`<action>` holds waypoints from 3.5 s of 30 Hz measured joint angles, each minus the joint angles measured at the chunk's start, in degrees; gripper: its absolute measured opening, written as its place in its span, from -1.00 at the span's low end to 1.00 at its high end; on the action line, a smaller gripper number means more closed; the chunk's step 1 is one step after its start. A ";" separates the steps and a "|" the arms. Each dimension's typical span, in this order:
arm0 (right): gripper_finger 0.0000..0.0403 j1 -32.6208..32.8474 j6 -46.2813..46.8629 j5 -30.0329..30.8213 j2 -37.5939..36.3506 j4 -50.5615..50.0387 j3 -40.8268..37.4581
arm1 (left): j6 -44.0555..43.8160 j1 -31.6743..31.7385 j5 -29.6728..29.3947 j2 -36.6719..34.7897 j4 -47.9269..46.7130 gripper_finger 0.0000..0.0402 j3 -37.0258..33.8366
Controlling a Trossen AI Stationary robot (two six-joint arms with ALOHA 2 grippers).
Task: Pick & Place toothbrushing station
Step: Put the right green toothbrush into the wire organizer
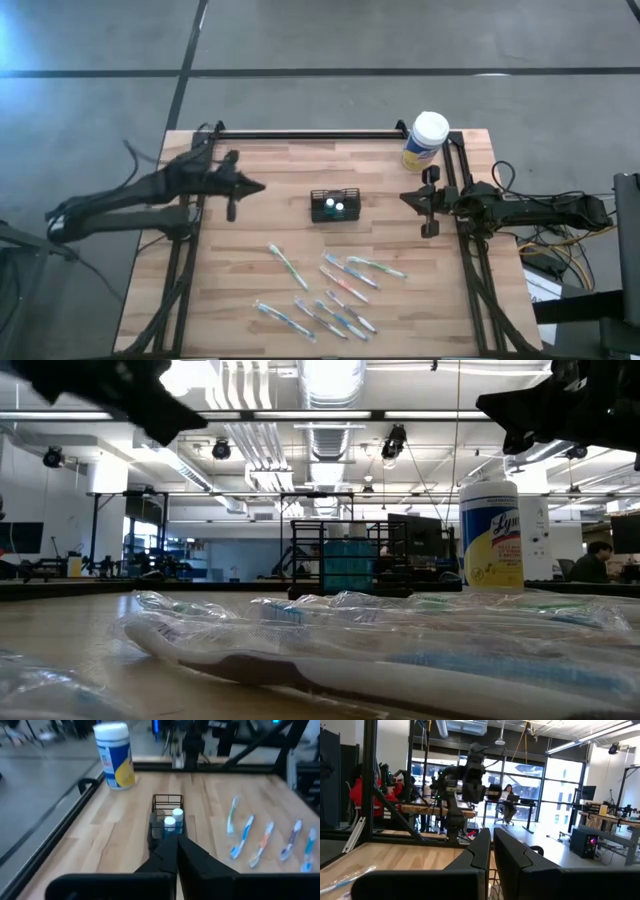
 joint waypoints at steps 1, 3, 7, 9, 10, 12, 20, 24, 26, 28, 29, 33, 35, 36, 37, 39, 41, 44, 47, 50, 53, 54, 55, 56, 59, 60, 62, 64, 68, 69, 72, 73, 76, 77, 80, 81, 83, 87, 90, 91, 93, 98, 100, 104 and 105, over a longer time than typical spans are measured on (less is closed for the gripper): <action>-0.91 0.01 -0.02 0.00 0.00 0.00 0.00 | -0.95 -0.07 0.03 -2.87 1.06 -0.98 -2.95; -0.91 0.01 0.19 0.00 0.00 -0.61 0.00 | -3.68 -0.24 0.04 -8.11 4.00 -0.97 -8.26; -0.91 0.01 1.88 0.00 0.02 -1.56 0.00 | -7.86 -0.26 0.04 -16.68 9.62 -0.98 -17.07; -0.91 0.00 2.52 0.00 -0.02 -2.34 0.00 | -9.02 -0.26 0.04 -19.82 11.90 -0.99 -20.47; -0.91 0.00 2.50 0.00 -0.01 -2.63 0.00 | -9.45 -0.26 0.04 -21.28 13.03 -0.98 -21.92; -0.91 0.00 1.71 0.00 0.04 -2.89 0.00 | -9.56 -0.26 0.02 -23.35 13.86 -0.98 -24.44; -0.91 0.67 4.67 0.02 1.84 -13.13 6.27 | -6.99 -0.25 -0.25 -28.00 14.39 -0.98 -30.75; -0.91 0.67 8.95 0.45 7.27 -31.56 16.68 | -6.63 -0.24 -0.35 -28.99 14.51 -0.97 -31.00; -0.91 0.86 12.04 0.61 11.02 -44.16 22.61 | -6.77 -0.26 -0.31 -29.11 14.34 -0.97 -30.94; -0.91 1.73 15.97 1.39 15.79 -55.43 27.91 | -6.76 -0.26 -0.31 -29.17 14.19 -0.97 -30.89; -0.91 2.25 18.01 1.61 18.13 -60.24 30.01 | -6.78 -0.25 -0.31 -29.17 14.17 -0.97 -30.89; -0.91 5.24 24.70 1.62 28.44 -72.38 36.97 | -6.94 -0.25 -0.27 -29.11 14.07 -0.97 -30.89; -0.91 7.10 26.55 1.44 33.51 -74.44 39.33 | -7.15 -0.25 -0.22 -29.07 14.03 -0.97 -30.89; -0.91 8.09 27.17 1.28 36.13 -74.66 40.39 | -7.31 -0.26 -0.20 -29.07 14.05 -0.97 -30.89; -0.91 9.09 27.35 0.54 38.59 -74.81 41.45 | -7.61 -0.26 -0.20 -29.05 14.03 -0.97 -30.89; -0.91 10.75 27.36 -1.33 43.21 -74.80 43.61 | -8.19 -0.26 -0.20 -29.04 14.02 -0.96 -30.89; -0.91 12.26 27.64 -1.62 47.92 -74.71 45.95 | -8.57 -0.26 -0.19 -29.04 14.00 -0.96 -30.89; -0.89 13.79 28.89 -4.85 54.87 -74.99 49.67 | -8.66 -0.26 -0.18 -29.04 13.98 -0.96 -30.89; -0.79 14.86 29.64 -12.07 61.56 -74.94 53.63 | -8.66 -0.24 -0.18 -29.04 13.94 -0.96 -30.89; -0.65 16.01 29.98 -12.59 67.87 -75.66 57.73 | -8.66 -0.24 -0.18 -29.04 13.85 -0.96 -30.89; -0.47 16.69 27.48 -12.54 72.89 -78.17 61.59 | -8.66 -0.26 -0.17 -29.04 13.54 -0.96 -30.89; -0.42 16.80 27.12 -12.39 74.24 -78.97 62.76 | -8.66 -0.24 -0.16 -29.04 13.48 -0.96 -30.89; -0.36 16.84 27.06 -12.16 75.31 -79.43 63.70 | -8.66 -0.24 -0.16 -29.04 13.46 -0.96 -30.89; -0.31 16.85 27.10 -11.90 76.12 -79.85 64.43 | -8.66 -0.24 -0.16 -29.04 13.46 -0.96 -30.89; -0.19 17.04 27.12 -10.49 78.08 -80.38 65.22 | -8.66 -0.24 -0.16 -29.04 13.42 -0.96 -30.89; -0.16 17.18 27.32 -10.21 78.61 -80.35 65.17 | -8.66 -0.26 -0.15 -29.04 13.42 -0.96 -30.89; -0.12 17.57 27.93 -10.05 79.43 -80.30 64.67 | -8.64 -0.24 -0.15 -29.02 13.35 -0.96 -30.89; -0.11 18.05 29.03 -8.83 79.66 -80.32 63.64 | -8.65 -0.25 -0.16 -29.00 13.35 -0.96 -30.89; -0.12 18.54 31.39 -5.31 79.29 -79.52 61.52 | -8.64 -0.25 -0.15 -29.00 13.35 -0.96 -30.89; -0.13 18.61 31.54 -4.42 79.19 -79.21 61.16 | -8.64 -0.25 -0.14 -29.00 13.34 -0.96 -30.89; -0.17 18.76 31.59 -3.70 79.06 -77.35 59.96 | -8.64 -0.24 -0.13 -29.00 13.34 -0.96 -30.89; -0.18 18.88 31.60 -3.52 79.06 -76.58 59.51 | -8.64 -0.24 -0.13 -29.00 13.33 -0.96 -30.89; -0.23 19.01 31.19 -2.92 79.12 -74.77 58.40 | -8.64 -0.24 -0.13 -29.00 13.33 -0.96 -30.91; -0.26 19.01 31.22 -2.68 79.11 -74.54 58.14 | -8.64 -0.24 -0.13 -29.00 13.33 -0.96 -30.92; -0.37 19.03 31.39 -0.79 78.99 -74.26 57.77 | -8.64 -0.26 -0.13 -29.00 13.33 -0.96 -30.92; -0.42 19.03 31.41 -0.39 78.99 -74.33 57.79 | -8.64 -0.24 -0.13 -29.00 13.33 -0.96 -30.92; -0.54 19.03 31.35 0.34 79.02 -74.77 57.98 | -8.64 -0.24 -0.13 -29.00 13.33 -0.96 -30.92; -0.82 18.98 29.90 1.11 77.14 -74.82 57.79 | -8.62 -0.26 -0.12 -29.00 13.33 -0.96 -30.94; -0.92 18.80 28.58 2.73 74.42 -73.49 57.40 | -8.31 -0.25 -0.09 -29.00 13.46 -0.96 -30.94; -0.92 18.73 28.31 3.19 72.75 -73.77 57.31 | -8.27 -0.26 -0.09 -29.00 13.51 -0.96 -30.96; -0.92 18.71 27.49 4.89 69.19 -73.06 57.35 | -8.27 -0.24 -0.07 -29.00 13.53 -0.96 -30.96; -0.93 18.90 23.80 8.32 59.28 -67.70 55.83 | -8.28 -0.24 -0.08 -28.84 13.57 -0.96 -30.96; -0.93 18.77 22.25 9.70 54.27 -62.44 54.21 | -8.29 -0.24 -0.16 -28.75 13.57 -0.96 -30.96; -0.93 18.88 18.54 9.78 44.94 -51.40 48.11 | -8.31 -0.24 -0.18 -28.65 13.61 -0.96 -30.96; -0.93 18.90 18.01 9.73 42.34 -49.58 46.34 | -8.31 -0.24 -0.16 -28.65 13.62 -0.96 -30.96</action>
